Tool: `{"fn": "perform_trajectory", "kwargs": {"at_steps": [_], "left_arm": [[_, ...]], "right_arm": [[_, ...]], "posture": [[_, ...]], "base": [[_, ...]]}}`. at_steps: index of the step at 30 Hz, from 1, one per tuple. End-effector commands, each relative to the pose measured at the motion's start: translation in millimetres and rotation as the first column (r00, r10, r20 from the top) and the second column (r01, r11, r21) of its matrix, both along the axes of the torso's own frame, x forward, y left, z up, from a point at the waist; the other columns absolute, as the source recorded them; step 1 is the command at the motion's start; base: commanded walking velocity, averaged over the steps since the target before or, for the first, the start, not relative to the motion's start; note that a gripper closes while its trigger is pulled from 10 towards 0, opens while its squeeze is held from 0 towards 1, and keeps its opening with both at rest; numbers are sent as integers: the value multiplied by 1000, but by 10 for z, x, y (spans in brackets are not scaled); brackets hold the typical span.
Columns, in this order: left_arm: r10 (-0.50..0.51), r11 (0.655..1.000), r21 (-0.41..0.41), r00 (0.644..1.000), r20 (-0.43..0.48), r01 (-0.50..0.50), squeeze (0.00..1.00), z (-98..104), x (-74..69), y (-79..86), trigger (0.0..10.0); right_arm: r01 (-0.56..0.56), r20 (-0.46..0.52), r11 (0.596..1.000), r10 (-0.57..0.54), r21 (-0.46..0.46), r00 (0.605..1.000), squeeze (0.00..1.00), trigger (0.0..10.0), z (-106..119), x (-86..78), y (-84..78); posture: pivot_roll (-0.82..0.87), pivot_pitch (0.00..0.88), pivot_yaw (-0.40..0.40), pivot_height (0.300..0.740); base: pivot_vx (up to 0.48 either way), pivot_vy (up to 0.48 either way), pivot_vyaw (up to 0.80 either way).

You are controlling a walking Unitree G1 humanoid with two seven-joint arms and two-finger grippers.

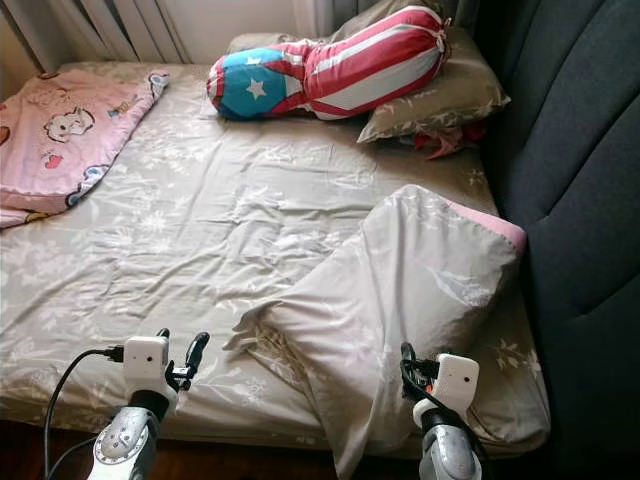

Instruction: Clean up the room

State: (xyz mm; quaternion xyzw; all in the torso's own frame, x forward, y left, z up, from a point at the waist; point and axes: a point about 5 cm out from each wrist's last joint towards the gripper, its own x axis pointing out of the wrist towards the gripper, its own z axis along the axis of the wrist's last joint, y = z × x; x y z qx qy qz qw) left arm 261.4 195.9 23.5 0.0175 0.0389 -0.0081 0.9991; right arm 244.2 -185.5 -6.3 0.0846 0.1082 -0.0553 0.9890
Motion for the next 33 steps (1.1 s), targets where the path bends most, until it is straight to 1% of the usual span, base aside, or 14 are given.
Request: {"fn": "perform_trajectory", "kwargs": {"at_steps": [1,5,11,13,16,20,26,29,30,33], "left_arm": [[-2,1000,0,1000,-19,2,0,-16,-18,4,10000],[-17,1000,-3,1000,-21,17,0,-10,-1,-21,10000],[-32,999,-6,999,-19,31,0,1,17,-61,10000],[-34,999,-7,999,-16,34,0,12,20,-68,10000],[-32,999,-5,999,-14,32,0,24,10,-49,10000],[-23,1000,0,1000,-13,23,0,34,1,-11,10000],[-26,1000,2,1000,-8,26,0,61,25,-11,10000],[-28,1000,1,1000,-6,28,0,78,38,-24,10000],[-29,1000,0,1000,-4,29,0,85,43,-29,10000],[-42,999,-4,999,-9,42,0,82,47,-46,10000]], "right_arm": [[-5,-12,1000,5,-8,1000,0,10000,-25,-61,0],[1,-13,1000,-1,-1,1000,0,10000,-41,-103,-5],[-25,-27,1000,26,2,999,0,10000,-58,-124,29],[-36,-64,999,36,-2,997,0,10000,-91,-109,42],[-49,-80,999,48,-7,996,0,10000,-102,-83,60],[-50,-43,999,50,6,998,0,10000,-38,-27,77],[-68,-56,998,68,3,996,0,10000,-29,30,118],[-65,-61,998,65,7,996,0,10000,-29,46,110],[-66,-60,998,66,8,996,0,10000,-27,50,110],[-69,-52,998,70,7,996,0,10000,-17,67,123]], "posture": [[-68,197,15,715],[-79,200,19,710],[-73,207,16,710],[-65,211,14,710],[-59,221,11,685],[-52,238,7,685],[-52,247,10,685],[-49,248,9,685],[-48,250,11,677],[-46,258,18,677]], "base": [[0,0,0],[0,0,0],[0,0,0],[0,0,0],[0,0,0],[0,0,0],[0,0,0],[0,0,0],[0,0,0],[0,0,0]]}}
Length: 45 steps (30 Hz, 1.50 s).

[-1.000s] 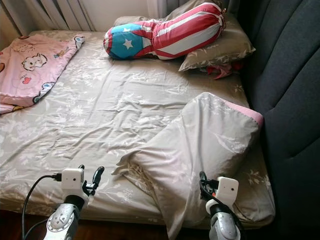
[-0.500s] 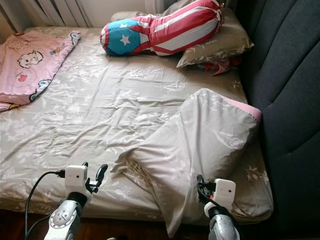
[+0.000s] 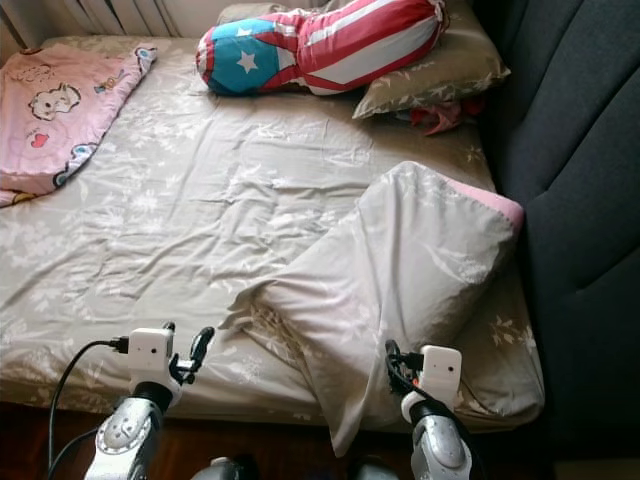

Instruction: Clean up the room

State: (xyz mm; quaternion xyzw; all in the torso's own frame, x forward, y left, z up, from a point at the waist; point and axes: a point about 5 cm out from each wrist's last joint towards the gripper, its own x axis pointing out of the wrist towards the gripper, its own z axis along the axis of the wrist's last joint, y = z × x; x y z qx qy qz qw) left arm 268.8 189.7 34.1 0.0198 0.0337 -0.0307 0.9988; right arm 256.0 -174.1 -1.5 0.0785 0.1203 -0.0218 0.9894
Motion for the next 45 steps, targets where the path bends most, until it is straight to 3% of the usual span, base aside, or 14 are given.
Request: {"fn": "perform_trajectory", "kwargs": {"at_steps": [1,15,32,45], "left_arm": [[-1,1000,-4,1000,-20,1,0,-25,-31,16,10000],[-4,1000,1,1000,-24,4,0,-7,-48,45,10000],[-25,1000,-12,999,-28,25,0,35,-2,-5,10000],[-31,999,-15,999,-29,30,0,56,20,-10,10000]], "right_arm": [[-3,-35,1000,3,5,999,0,10000,-66,-46,17],[-10,-60,1000,11,17,998,0,10000,-98,-23,94],[-34,-47,999,36,35,998,0,10000,-19,142,133],[6,-45,999,-4,50,999,0,10000,103,344,120]], "posture": [[-46,259,22,677],[-27,272,34,652],[-20,282,45,652],[-15,284,52,652]], "base": [[0,0,0],[0,0,0],[0,0,0],[0,0,0]]}}
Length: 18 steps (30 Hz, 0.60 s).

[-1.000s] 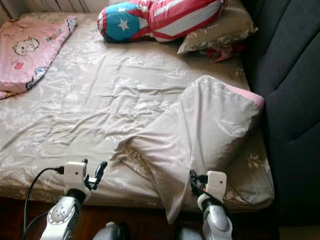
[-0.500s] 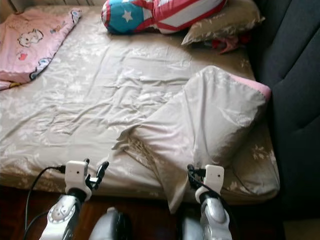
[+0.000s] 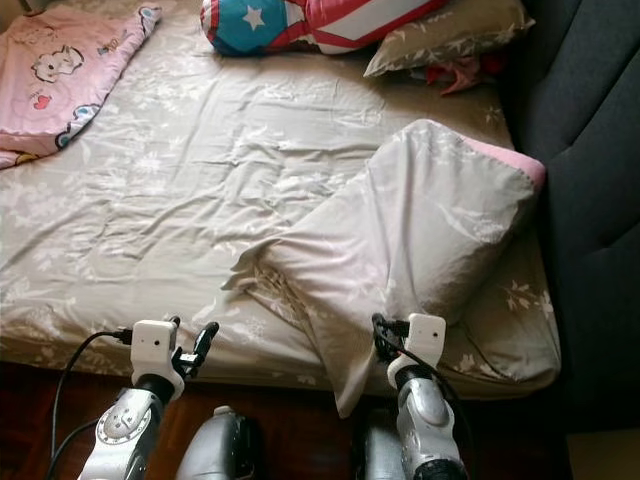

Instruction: Clean up the room

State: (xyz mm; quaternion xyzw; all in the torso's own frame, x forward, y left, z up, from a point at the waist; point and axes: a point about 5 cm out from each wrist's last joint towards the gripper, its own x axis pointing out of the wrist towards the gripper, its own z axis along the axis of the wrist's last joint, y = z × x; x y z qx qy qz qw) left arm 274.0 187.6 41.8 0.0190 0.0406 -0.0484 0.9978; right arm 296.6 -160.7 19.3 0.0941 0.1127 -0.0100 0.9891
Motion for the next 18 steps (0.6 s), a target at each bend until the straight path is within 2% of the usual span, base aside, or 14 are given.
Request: {"fn": "perform_trajectory", "kwargs": {"at_steps": [1,3,6,7,8,15,18], "left_arm": [[4,1000,-13,1000,-15,-4,0,-20,-32,11,10000],[2,1000,-14,1000,-14,-2,0,-19,-33,3,10000],[-6,1000,-16,1000,-10,6,0,-8,-34,-7,10000],[-7,1000,-15,1000,-9,7,0,-5,-35,-6,10000],[-7,1000,-12,1000,-9,7,0,0,-42,9,10000],[-11,1000,-5,1000,-16,11,0,-4,-87,37,10000],[-16,1000,-6,1000,-15,16,0,6,-100,35,10000]], "right_arm": [[26,-68,1000,-25,17,997,0,10000,-108,-60,-17],[66,-124,998,-66,-3,990,0,10000,-151,-63,-70],[140,-160,989,-131,49,978,0,10000,-164,-45,-151],[161,-175,985,-149,55,973,859,10000,-170,-41,-177],[180,-218,982,-165,54,962,1000,10000,-195,-38,-200],[212,-252,966,-171,145,952,1000,10000,-200,-8,-179],[206,-272,966,-158,158,949,1000,10000,-218,-12,-168]], "posture": [[-14,284,51,652],[-10,284,51,652],[3,292,53,652],[3,292,53,652],[7,296,54,652],[25,305,60,652],[29,308,62,652]], "base": [[0,0,0],[0,0,0],[0,0,0],[0,0,0],[0,0,0],[0,0,0],[0,0,0]]}}
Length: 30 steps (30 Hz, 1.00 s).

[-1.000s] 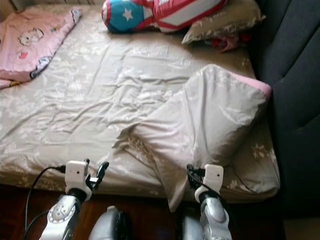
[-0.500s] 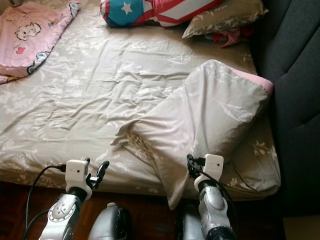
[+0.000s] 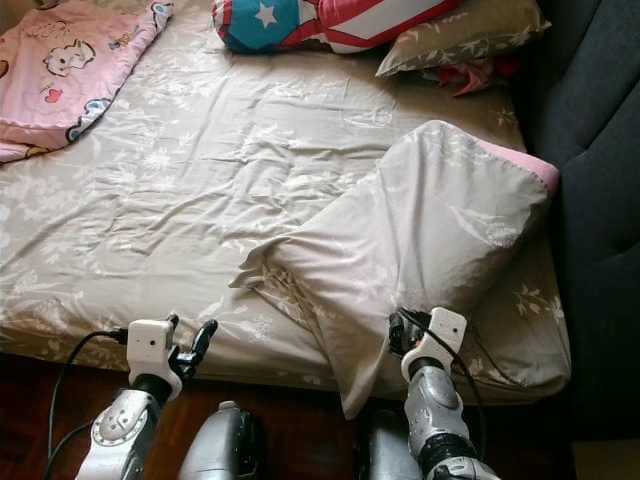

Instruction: Clean up the room

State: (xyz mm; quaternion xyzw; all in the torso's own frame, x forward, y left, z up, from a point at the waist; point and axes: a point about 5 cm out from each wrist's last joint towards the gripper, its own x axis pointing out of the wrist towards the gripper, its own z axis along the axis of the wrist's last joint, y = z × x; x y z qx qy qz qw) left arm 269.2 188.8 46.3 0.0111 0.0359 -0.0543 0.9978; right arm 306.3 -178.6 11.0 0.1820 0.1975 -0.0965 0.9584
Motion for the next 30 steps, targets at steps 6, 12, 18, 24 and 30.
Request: {"fn": "perform_trajectory", "kwargs": {"at_steps": [6,12,18,24,30], "left_arm": [[-25,1000,19,999,-27,25,0,-32,-84,11,10000],[-45,998,34,999,-25,46,0,-7,-95,-33,10000],[-53,998,29,998,-21,53,0,22,-130,-39,10000],[-59,998,35,998,-17,59,0,56,-163,-26,10000],[-68,997,41,998,-17,69,0,83,-159,-46,10000]], "right_arm": [[26,-164,999,-19,42,986,1000,10000,-246,-191,39],[3,-193,993,20,116,981,1000,10000,-330,-267,118],[-74,-204,982,109,175,973,1000,10000,-360,-286,262],[-132,-325,986,157,98,932,0,10000,-440,-354,302],[-127,-280,979,169,162,945,0,10000,-428,-349,355]], "posture": [[27,311,72,652],[35,315,73,652],[47,318,77,652],[49,327,81,652],[56,337,85,652]], "base": [[0,0,0],[0,0,0],[0,0,0],[0,0,0],[0,0,0]]}}
